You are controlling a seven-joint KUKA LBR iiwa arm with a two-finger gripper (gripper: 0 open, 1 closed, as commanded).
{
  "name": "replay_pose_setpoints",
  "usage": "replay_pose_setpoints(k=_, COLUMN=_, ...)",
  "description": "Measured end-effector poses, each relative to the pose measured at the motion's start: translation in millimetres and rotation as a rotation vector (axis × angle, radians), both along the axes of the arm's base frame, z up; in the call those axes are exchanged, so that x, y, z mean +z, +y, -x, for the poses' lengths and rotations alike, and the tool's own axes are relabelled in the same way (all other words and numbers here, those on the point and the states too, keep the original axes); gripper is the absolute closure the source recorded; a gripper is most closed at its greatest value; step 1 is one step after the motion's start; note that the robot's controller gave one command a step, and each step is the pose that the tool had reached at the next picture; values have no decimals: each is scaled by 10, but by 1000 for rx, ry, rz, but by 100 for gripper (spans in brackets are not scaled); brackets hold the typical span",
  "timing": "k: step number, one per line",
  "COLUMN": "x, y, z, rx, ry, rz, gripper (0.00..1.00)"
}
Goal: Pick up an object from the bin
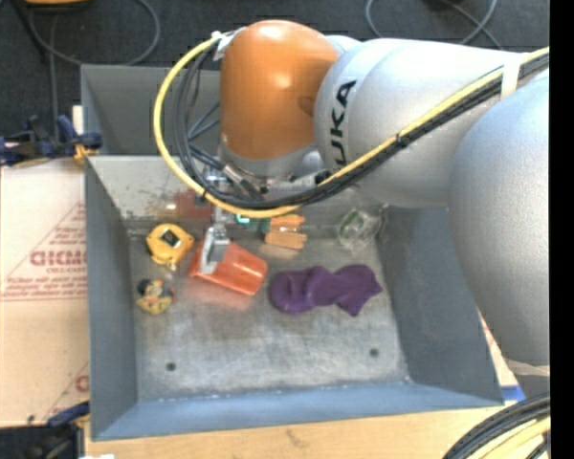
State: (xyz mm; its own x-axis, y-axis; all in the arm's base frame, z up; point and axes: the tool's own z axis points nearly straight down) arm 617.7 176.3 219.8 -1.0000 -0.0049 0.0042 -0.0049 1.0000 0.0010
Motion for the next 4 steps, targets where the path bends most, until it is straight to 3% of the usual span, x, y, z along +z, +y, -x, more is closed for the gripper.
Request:
replay_pose_setpoints(k=1, x=50, y=-7, z=-16, rx=-3, ry=-8, rz=-1, gripper=0)
replay_pose_setpoints(k=2, x=-219, y=-90, z=38, rx=-34, ry=-10, rz=-2, gripper=0)
replay_pose_setpoints(k=3, x=-365, y=-60, z=164, rx=120, ry=-7, rz=1, gripper=0)
replay_pose_setpoints(k=4, x=-827, y=-73, z=134, rx=318, ry=-17, rz=-1, gripper=0)
